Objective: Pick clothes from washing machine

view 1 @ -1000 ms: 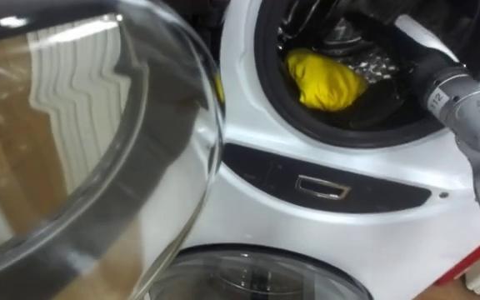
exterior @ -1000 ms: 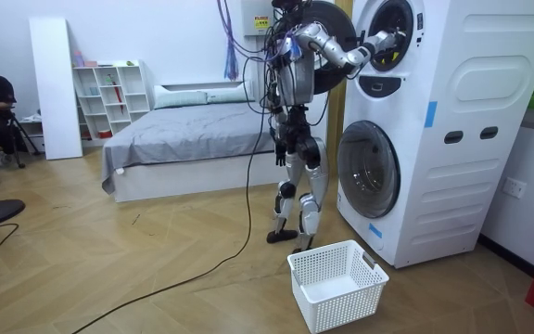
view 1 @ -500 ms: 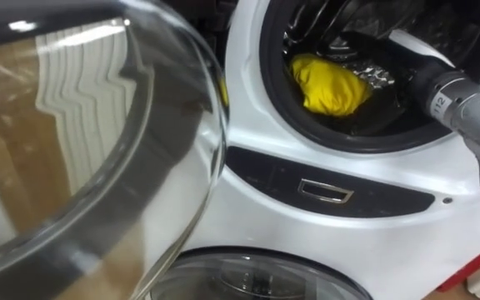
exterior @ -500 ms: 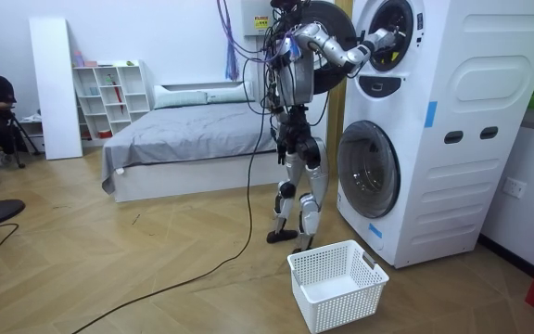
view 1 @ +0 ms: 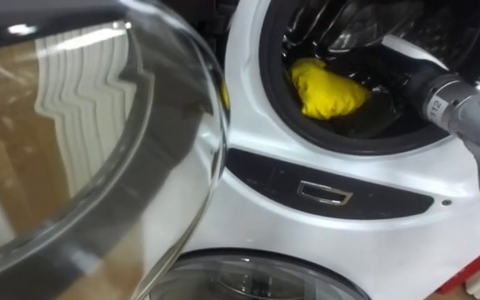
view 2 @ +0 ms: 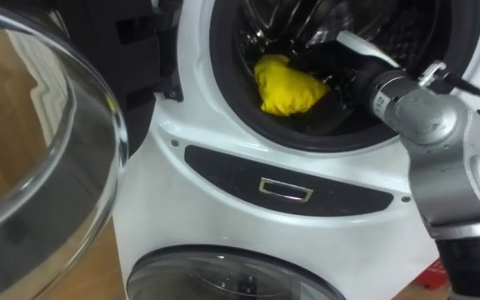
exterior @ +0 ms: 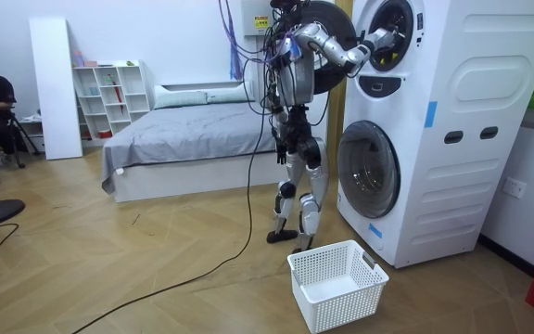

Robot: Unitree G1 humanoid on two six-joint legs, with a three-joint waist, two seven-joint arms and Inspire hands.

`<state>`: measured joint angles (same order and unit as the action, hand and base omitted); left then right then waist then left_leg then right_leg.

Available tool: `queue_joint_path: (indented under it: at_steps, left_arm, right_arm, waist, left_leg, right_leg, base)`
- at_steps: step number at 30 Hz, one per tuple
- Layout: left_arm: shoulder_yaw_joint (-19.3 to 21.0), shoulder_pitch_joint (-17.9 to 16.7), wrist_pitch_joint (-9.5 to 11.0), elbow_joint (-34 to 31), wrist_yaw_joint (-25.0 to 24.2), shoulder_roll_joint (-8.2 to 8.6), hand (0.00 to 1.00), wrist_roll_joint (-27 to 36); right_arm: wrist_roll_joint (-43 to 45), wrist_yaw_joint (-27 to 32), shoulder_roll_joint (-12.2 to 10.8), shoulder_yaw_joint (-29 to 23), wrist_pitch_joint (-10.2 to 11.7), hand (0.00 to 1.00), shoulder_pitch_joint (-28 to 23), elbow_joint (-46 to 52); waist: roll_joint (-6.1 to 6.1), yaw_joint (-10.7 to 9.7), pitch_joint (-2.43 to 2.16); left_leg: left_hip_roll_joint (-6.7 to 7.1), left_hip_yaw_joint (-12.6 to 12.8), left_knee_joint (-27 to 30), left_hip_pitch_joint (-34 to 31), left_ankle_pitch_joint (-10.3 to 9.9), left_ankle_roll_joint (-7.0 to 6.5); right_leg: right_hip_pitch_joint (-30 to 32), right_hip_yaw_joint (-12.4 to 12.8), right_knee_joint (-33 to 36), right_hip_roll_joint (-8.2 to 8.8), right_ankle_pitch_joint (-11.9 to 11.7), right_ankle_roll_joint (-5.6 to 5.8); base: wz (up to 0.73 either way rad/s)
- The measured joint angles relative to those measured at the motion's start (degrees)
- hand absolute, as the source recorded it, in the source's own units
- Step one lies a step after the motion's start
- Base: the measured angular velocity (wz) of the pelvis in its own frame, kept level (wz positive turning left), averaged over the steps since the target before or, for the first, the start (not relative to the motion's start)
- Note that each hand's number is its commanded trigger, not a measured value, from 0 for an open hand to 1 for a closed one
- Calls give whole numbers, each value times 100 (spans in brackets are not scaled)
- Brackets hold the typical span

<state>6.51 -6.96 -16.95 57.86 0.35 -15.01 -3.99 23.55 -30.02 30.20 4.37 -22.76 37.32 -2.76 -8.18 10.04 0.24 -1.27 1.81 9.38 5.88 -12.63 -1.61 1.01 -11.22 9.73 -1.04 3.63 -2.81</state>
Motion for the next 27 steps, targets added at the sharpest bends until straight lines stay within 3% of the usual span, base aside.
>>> queue_joint_path:
  at_steps: [7,16,27]
  left_arm:
    - [-3,35,113,-1,-6,-18,0,-1]
    - [-238,74,205,8,-6,-90,0,2]
    - [-236,98,320,302,-7,-127,0,97]
  right_arm:
    - [-37,36,11,-6,108,100,8,-81]
    - [-49,45,10,1,105,100,6,-85]
    - [-105,136,59,27,100,100,-57,137]
  waist:
    - [-8,1,2]
    - [-86,-14,12]
    - [-85,-38,18]
  left_leg:
    - [-16,-34,-76,70,-23,36]
    - [-16,-22,-77,75,-27,39]
    - [-40,1,-81,67,-42,56]
  right_leg:
    - [-38,-13,-2,-38,62,-24]
    - [-36,-2,-5,-43,63,-23]
    - [-23,-5,-10,-74,61,-25]
  base:
    - [2]
    - [0]
    - [0]
